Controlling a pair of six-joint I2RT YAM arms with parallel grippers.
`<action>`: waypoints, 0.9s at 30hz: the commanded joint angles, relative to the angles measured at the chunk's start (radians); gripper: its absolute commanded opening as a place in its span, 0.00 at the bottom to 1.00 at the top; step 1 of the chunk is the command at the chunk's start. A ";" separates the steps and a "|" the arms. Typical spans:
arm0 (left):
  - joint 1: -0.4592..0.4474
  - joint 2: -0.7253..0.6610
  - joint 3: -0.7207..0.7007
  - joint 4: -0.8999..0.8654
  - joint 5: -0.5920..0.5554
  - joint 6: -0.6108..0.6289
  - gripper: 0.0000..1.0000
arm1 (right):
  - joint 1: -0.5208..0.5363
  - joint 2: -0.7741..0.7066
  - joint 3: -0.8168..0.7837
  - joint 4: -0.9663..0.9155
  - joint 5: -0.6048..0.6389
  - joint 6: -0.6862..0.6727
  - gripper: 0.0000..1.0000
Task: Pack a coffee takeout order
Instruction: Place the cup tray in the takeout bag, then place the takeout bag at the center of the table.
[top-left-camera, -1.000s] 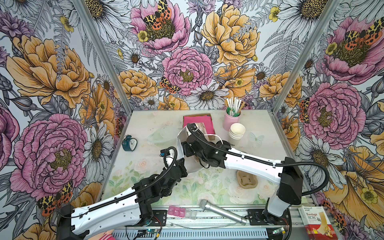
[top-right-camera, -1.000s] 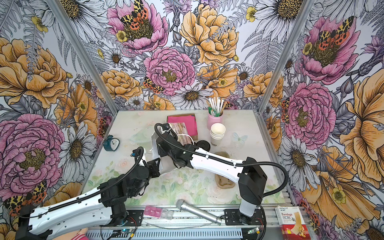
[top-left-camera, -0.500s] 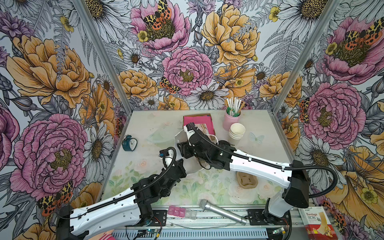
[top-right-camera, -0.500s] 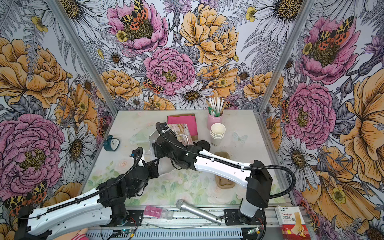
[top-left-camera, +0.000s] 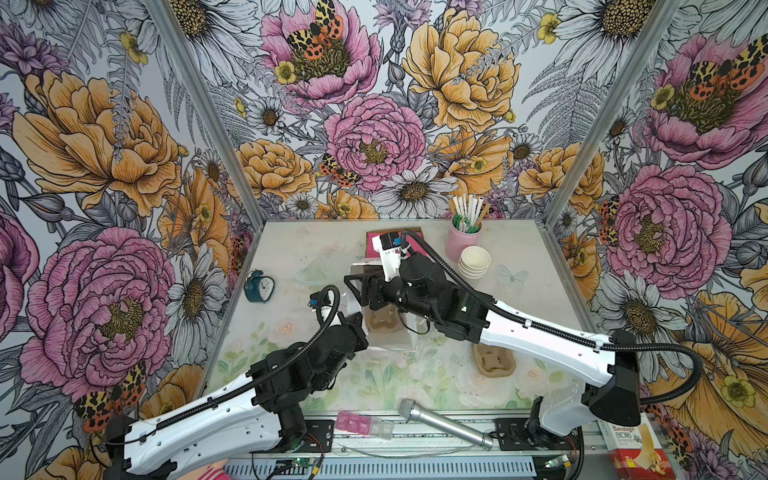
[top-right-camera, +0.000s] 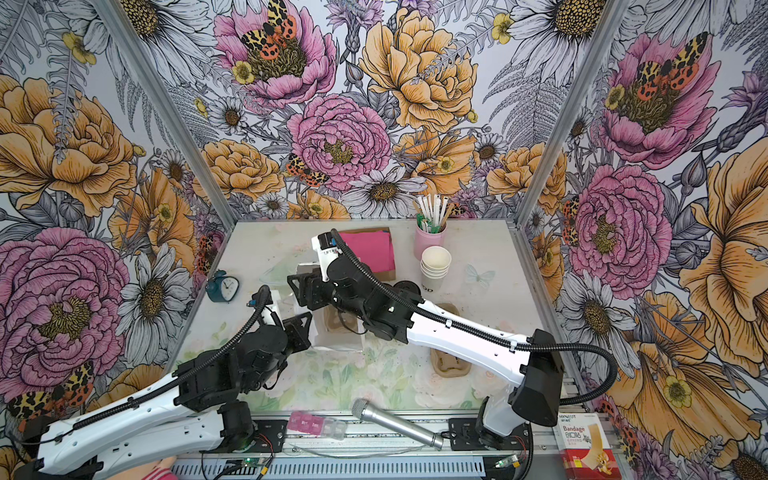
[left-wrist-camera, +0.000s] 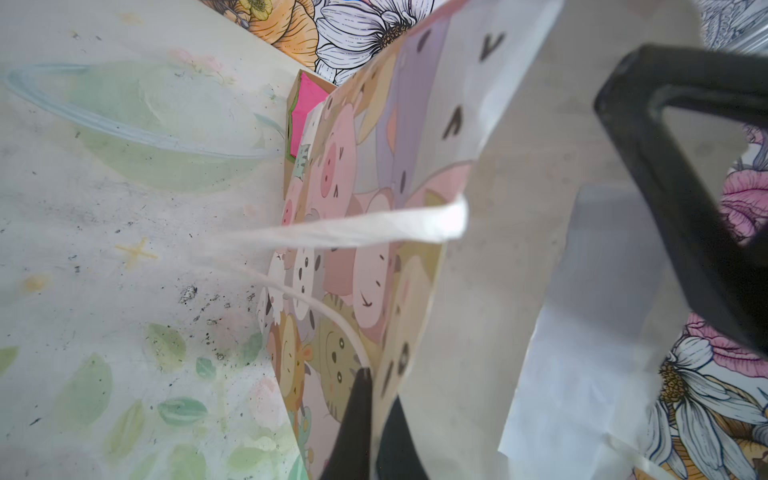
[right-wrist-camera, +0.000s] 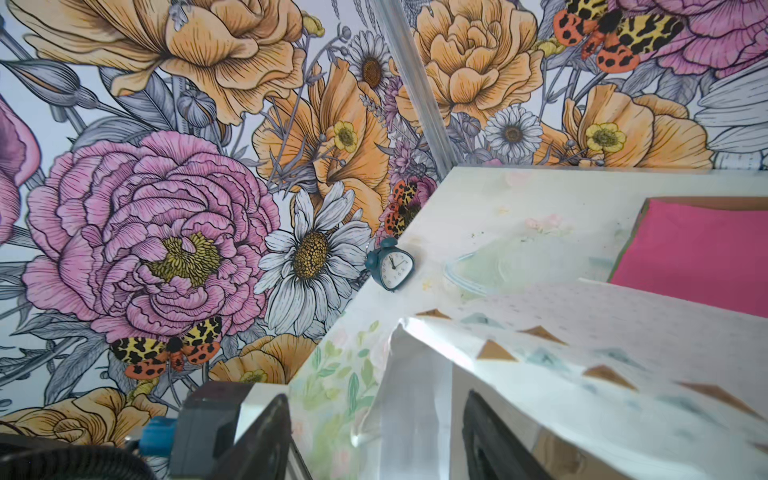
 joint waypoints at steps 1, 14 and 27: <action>0.003 -0.037 0.048 -0.087 0.001 -0.067 0.00 | 0.006 -0.060 -0.016 0.061 -0.017 0.019 0.67; 0.006 -0.151 0.039 -0.204 0.001 -0.325 0.00 | -0.002 -0.252 -0.057 0.063 0.069 -0.078 0.72; 0.010 -0.046 0.153 -0.428 0.019 -0.734 0.00 | -0.119 -0.405 -0.162 -0.138 0.149 -0.113 0.75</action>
